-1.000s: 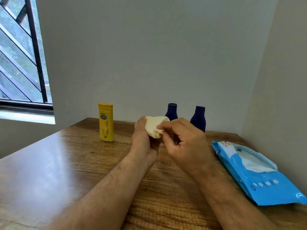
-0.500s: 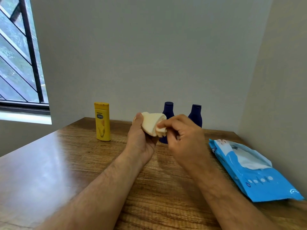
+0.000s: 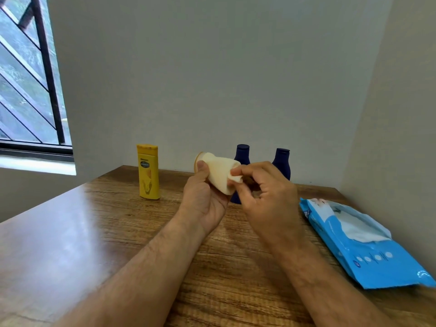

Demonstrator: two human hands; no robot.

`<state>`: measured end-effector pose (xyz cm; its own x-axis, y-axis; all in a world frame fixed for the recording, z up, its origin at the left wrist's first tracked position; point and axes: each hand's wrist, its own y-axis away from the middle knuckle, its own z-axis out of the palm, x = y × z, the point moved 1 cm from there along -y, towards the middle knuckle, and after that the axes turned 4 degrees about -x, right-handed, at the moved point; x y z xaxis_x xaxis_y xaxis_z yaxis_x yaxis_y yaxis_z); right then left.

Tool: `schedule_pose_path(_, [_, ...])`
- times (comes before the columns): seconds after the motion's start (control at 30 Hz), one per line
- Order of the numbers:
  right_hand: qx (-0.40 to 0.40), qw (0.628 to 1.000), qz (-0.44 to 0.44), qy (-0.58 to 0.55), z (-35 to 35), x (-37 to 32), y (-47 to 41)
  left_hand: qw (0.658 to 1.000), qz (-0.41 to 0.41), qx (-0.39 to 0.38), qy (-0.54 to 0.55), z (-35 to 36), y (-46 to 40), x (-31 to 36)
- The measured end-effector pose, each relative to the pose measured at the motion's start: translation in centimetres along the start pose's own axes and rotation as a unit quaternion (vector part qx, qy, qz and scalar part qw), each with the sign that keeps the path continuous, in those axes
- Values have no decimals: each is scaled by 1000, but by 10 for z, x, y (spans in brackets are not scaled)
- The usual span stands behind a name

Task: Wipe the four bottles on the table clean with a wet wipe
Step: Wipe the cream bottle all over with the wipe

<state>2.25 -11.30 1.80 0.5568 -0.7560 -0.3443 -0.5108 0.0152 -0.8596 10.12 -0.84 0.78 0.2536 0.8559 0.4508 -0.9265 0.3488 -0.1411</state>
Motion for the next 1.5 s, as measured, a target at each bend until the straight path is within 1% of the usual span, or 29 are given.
schedule_pose_path(0.07, [28,1000,7,6,-3,3,-1,1000,-13,-22,0,3,4,-1])
schedule_pose_path(0.13, [35,999,10,3,-5,6,-2,998,-23,-49,-10,5,8,1])
schedule_pose_path(0.17, [19,1000,6,4,-5,6,-2,998,-21,-63,-13,6,11,4])
schedule_pose_path(0.23, [-53,999,-5,8,-2,7,0,997,0,-75,-12,8,15,10])
schedule_pose_path(0.3, [-111,994,-14,17,2,6,2,997,19,-68,-9,9,18,13])
schedule_pose_path(0.33, [-121,992,-18,20,3,5,3,998,22,-62,-11,10,18,14])
schedule_pose_path(0.43, [-95,995,-12,-5,1,2,1,999,31,-33,-18,11,21,11])
schedule_pose_path(0.5, [-45,999,-1,-25,-2,2,-1,999,34,-18,-20,11,20,9])
schedule_pose_path(0.57, [-4,1000,-6,-21,-4,2,-2,999,27,-17,-27,10,21,6])
schedule_pose_path(0.6, [-2,1000,-8,-17,-4,2,-2,999,26,-16,-30,11,22,4])
schedule_pose_path(0.63, [-17,1000,-3,-15,-3,2,-1,999,28,-12,-31,12,22,3])
schedule_pose_path(0.73, [-108,994,29,-15,4,4,2,999,44,-3,-16,12,21,4])
schedule_pose_path(0.77, [-125,992,33,-11,5,4,2,999,47,-5,-12,12,21,5])
schedule_pose_path(0.83, [-109,994,18,-13,4,1,1,999,42,-12,-14,12,22,6])
schedule_pose_path(0.93, [-28,999,-14,-31,-2,-4,-1,999,21,-18,-18,14,24,2])
schedule_pose_path(0.97, [-24,999,-13,-37,-3,-4,-1,1000,20,-14,-16,14,24,2])
schedule_pose_path(1.0, [-45,998,-1,-42,-3,-5,-1,1000,25,-4,-13,13,24,2])
schedule_pose_path(1.07, [-144,989,23,-27,1,-5,0,998,44,34,-5,9,21,4])
schedule_pose_path(1.1, [-188,982,20,-6,4,-5,1,997,56,58,-6,7,18,6])
schedule_pose_path(1.13, [-206,979,12,5,6,-6,2,994,68,80,-9,4,15,8])
schedule_pose_path(1.17, [-195,981,7,-3,7,-7,2,992,77,94,-14,2,12,9])
schedule_pose_path(1.2, [-164,986,11,-28,5,-8,1,992,80,97,-18,0,10,11])
schedule_pose_path(1.27, [-90,992,27,-87,0,-9,-1,994,71,74,-26,-1,6,12])
schedule_pose_path(1.3, [-66,992,32,-102,-2,-8,-2,996,60,59,-35,0,7,12])
schedule_pose_path(1.33, [-59,992,36,-104,-4,-7,-2,997,50,43,-47,1,10,11])
schedule_pose_path(1.37, [-69,992,37,-94,-4,-6,-2,997,38,24,-59,4,13,10])
schedule_pose_path(1.43, [-105,992,44,-61,-1,-4,-1,995,14,-26,-96,8,17,7])
schedule_pose_path(1.47, [-105,992,52,-54,1,-2,-1,991,4,-46,-124,9,19,4])
schedule_pose_path(1.5, [-87,992,66,-57,1,0,-2,986,-2,-58,-154,10,20,3])
